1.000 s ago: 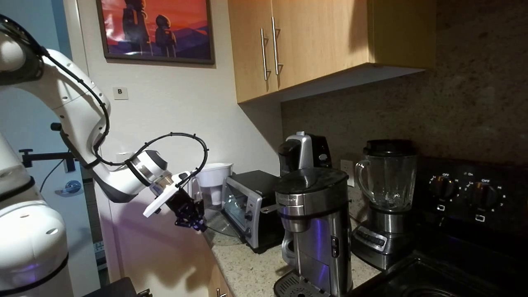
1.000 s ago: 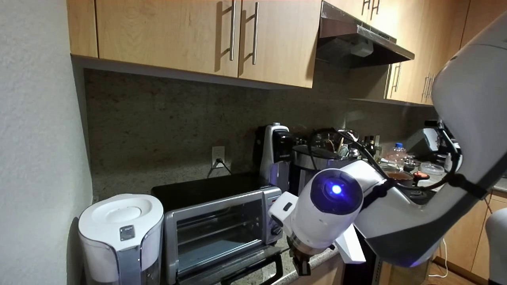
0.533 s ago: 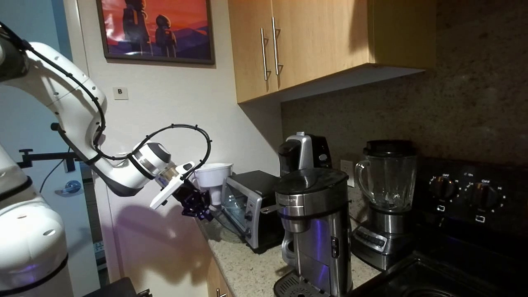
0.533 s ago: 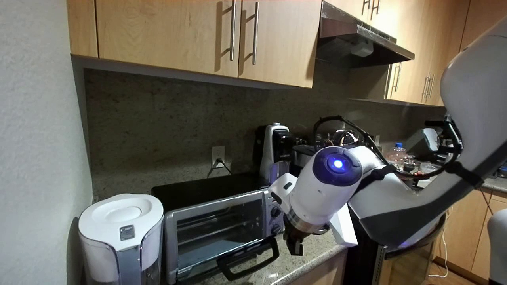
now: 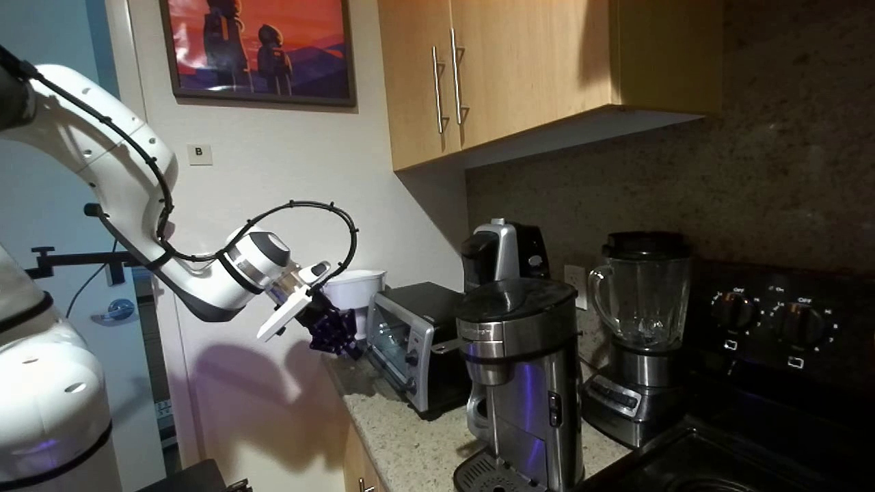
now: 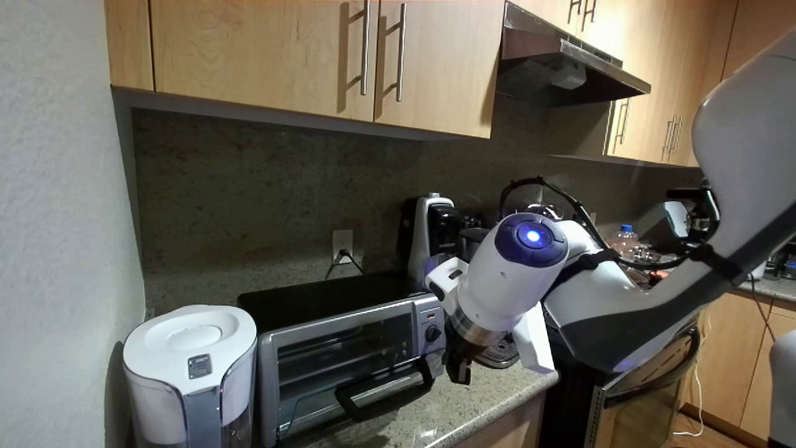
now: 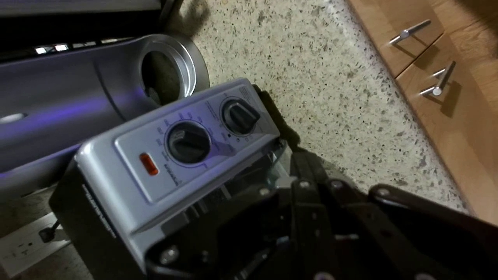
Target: Close the oven door
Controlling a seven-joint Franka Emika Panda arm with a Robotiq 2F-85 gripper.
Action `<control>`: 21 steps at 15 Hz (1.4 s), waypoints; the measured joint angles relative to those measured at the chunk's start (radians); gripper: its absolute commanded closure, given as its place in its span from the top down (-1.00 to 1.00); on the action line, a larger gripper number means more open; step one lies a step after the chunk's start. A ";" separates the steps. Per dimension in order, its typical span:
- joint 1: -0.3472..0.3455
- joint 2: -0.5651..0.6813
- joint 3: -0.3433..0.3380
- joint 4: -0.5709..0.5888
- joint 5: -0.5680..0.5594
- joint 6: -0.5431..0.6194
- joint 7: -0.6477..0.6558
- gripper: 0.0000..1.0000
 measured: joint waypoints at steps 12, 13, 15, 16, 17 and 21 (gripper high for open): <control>-0.003 -0.060 -0.096 0.000 0.001 0.133 0.005 -0.99; -0.003 -0.060 -0.100 0.001 0.001 0.138 0.005 -0.99; -0.004 -0.060 -0.110 0.001 0.001 0.147 0.005 -0.99; -0.004 -0.060 -0.115 0.001 0.001 0.150 0.005 -0.99; -0.005 -0.059 -0.121 0.002 0.001 0.151 0.005 -0.99; -0.009 -0.040 -0.144 0.020 0.009 0.152 0.005 -0.99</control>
